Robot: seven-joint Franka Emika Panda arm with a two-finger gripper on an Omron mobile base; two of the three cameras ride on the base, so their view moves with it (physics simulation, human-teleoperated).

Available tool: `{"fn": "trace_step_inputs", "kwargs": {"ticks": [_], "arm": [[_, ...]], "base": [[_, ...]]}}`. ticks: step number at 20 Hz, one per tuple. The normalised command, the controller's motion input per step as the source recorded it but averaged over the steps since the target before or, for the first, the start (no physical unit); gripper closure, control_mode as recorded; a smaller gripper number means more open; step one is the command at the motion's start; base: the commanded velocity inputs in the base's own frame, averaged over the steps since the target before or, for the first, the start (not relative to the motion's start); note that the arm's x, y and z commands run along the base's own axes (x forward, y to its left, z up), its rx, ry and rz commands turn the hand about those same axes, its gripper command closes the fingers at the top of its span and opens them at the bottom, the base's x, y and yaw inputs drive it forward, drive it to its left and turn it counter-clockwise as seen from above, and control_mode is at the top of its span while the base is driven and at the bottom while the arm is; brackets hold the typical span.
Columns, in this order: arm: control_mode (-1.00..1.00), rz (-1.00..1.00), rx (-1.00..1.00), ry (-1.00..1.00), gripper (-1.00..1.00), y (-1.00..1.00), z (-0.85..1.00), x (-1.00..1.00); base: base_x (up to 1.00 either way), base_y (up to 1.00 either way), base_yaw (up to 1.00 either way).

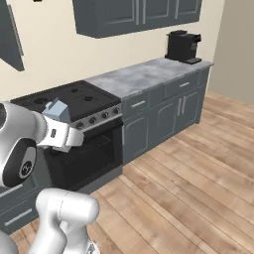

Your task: Pick the milk, water bottle from the counter and place them in the open cabinet.

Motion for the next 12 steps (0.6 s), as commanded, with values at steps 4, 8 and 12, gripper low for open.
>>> {"fn": "trace_step_inputs", "kwargs": {"ticks": [4, 8, 12], "arm": [[1.0, 0.0, 0.0, 0.0, 1.0, 0.0, 0.0, 0.0], [1.0, 0.0, 0.0, 0.0, 1.0, 0.0, 0.0, 0.0], [1.0, 0.0, 0.0, 0.0, 1.0, 0.0, 0.0, 0.0]], "base": [[-0.58, 0.09, 0.44], [-0.6, 0.14, 0.44], [-0.49, 0.29, 0.42]]}}
